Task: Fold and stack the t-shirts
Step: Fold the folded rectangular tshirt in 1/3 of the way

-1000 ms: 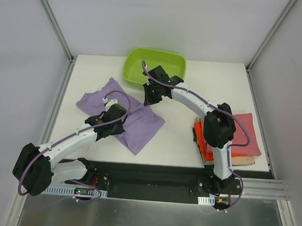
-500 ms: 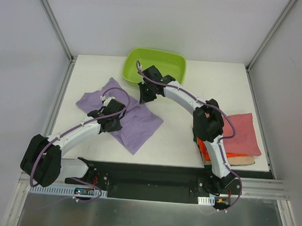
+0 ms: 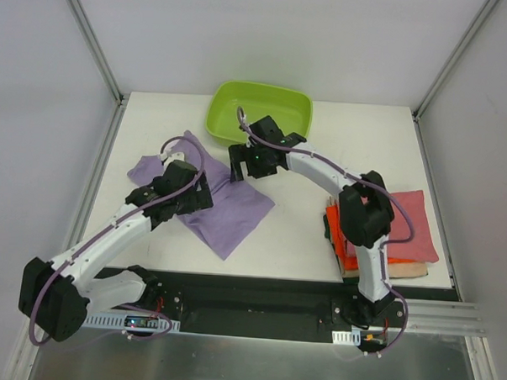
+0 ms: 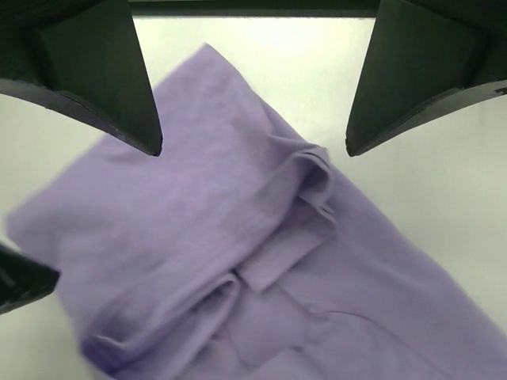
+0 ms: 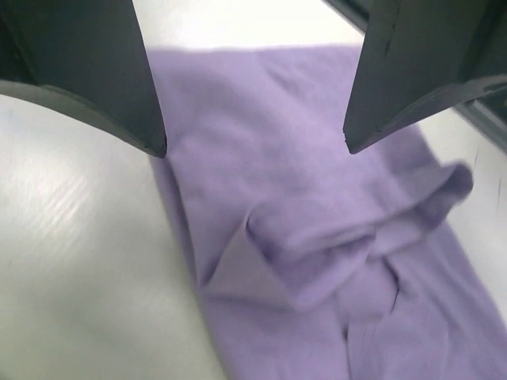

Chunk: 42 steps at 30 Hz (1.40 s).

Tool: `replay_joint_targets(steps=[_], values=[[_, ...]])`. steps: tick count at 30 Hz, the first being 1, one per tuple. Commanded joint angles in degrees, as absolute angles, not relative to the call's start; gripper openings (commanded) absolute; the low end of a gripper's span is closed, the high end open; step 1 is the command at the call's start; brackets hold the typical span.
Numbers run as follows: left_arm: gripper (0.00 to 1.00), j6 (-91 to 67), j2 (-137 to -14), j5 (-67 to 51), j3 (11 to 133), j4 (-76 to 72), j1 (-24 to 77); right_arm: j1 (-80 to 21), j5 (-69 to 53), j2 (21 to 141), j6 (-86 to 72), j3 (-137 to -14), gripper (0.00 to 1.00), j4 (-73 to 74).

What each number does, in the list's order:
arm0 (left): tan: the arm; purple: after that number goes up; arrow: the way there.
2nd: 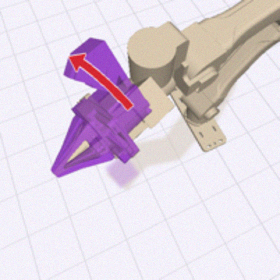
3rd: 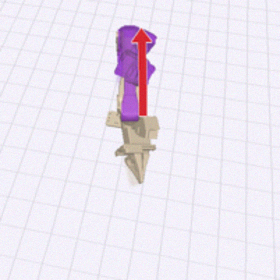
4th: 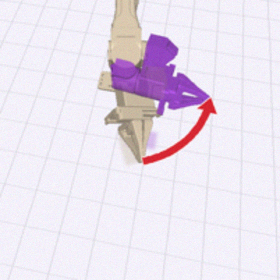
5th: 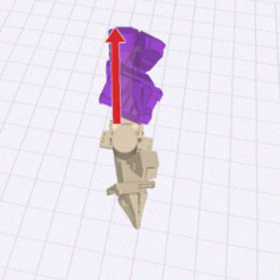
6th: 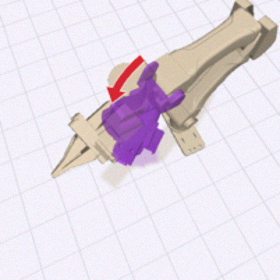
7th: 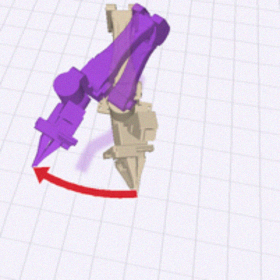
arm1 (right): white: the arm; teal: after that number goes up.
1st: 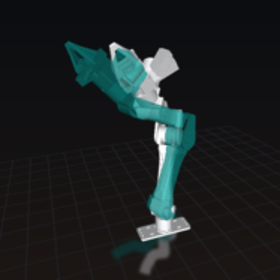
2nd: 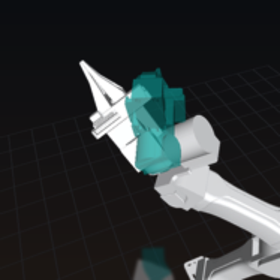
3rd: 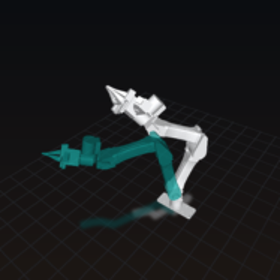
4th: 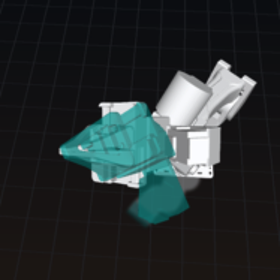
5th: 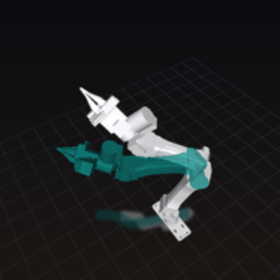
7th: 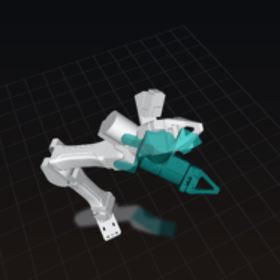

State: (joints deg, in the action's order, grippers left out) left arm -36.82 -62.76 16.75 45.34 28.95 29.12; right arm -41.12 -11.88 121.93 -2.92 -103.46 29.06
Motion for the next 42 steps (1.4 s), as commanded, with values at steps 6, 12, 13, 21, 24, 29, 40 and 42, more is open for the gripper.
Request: replay_joint_targets(steps=[6,12,13,21,24,29,40,42], values=[[0.99,-37.2,-60.6,-7.4,36.5,13.8,28.7,-41.8,-20.8,105.6,-8.3,-82.2,0.96,16.5],[0.99,-39.2,-67.1,-2.1,35.2,12.7,28.5,-42.4,-21.3,107.3,-9.2,-76.9,0.96,14.9],[0.99,-39.3,-67.8,-1.0,35.2,13.8,28.2,-42.3,-21.0,107.7,-9.1,-76.5,0.96,15.2],[0.99,-41.8,-65.8,12.7,35.7,24.8,24.4,-41.7,-19.5,109.3,-7.7,-73.9,0.96,17.5],[0.99,-41.7,-66.7,12.4,38.8,27.7,23.6,-40.9,-22.0,109.0,-5.6,-73.4,0.96,17.3],[0.99,-41.5,-62.2,12.0,42.8,30.1,23.6,-39.8,-25.1,105.8,-3.3,-72.1,0.96,15.4],[0.99,-36.8,-68.4,-9.3,50.6,18.2,27.2,-34.3,-13.6,78.9,-1.5,-56.8,0.96,13.4],[0.99,-36.0,-73.5,-8.4,53.0,15.7,29.7,-33.3,-10.6,72.4,-1.8,-52.2,0.96,14.0]])
